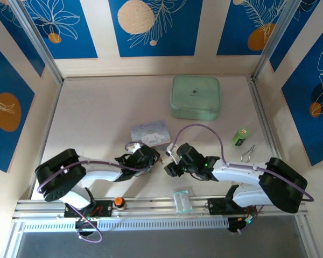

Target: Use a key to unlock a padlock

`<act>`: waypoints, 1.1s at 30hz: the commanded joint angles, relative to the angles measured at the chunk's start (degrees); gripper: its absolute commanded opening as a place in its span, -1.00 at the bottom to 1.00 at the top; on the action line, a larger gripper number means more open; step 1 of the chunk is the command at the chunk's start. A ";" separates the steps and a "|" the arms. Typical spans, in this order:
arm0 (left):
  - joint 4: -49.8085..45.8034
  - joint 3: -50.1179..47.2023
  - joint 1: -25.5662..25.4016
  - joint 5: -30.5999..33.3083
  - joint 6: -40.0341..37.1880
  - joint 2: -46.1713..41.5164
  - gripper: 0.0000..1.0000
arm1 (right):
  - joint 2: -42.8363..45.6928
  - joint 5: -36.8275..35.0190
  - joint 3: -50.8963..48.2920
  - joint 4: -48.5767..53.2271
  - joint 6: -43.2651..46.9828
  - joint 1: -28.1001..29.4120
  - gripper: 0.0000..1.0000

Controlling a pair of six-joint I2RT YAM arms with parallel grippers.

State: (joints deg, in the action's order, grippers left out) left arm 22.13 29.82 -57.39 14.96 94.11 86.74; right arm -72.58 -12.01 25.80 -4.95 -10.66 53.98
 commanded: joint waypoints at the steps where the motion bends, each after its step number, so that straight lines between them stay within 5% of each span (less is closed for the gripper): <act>1: -3.41 -1.95 0.79 -1.12 0.90 0.21 -1.00 | -2.34 -1.44 2.22 -5.31 2.10 1.85 -0.06; 7: -3.00 -1.96 0.87 -1.59 0.97 -0.08 -1.00 | -7.51 -2.07 4.84 -7.29 3.05 3.23 -0.24; 15: 0.02 -3.17 0.87 -2.84 1.93 1.15 -1.00 | -7.88 0.33 5.37 -8.01 2.52 1.94 -0.84; 22: 2.26 -3.12 0.78 -3.98 0.88 2.16 -1.00 | -6.10 16.95 2.85 -10.58 -3.57 -5.13 -0.83; 33: 5.43 -5.47 0.78 -3.81 1.31 2.30 -1.00 | -9.17 26.26 3.26 -8.19 -12.22 -14.79 -0.58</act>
State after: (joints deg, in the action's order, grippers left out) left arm 31.53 26.79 -56.77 14.55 94.41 87.61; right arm -80.93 12.40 29.08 -12.14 -19.35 41.74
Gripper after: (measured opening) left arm 0.106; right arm 0.203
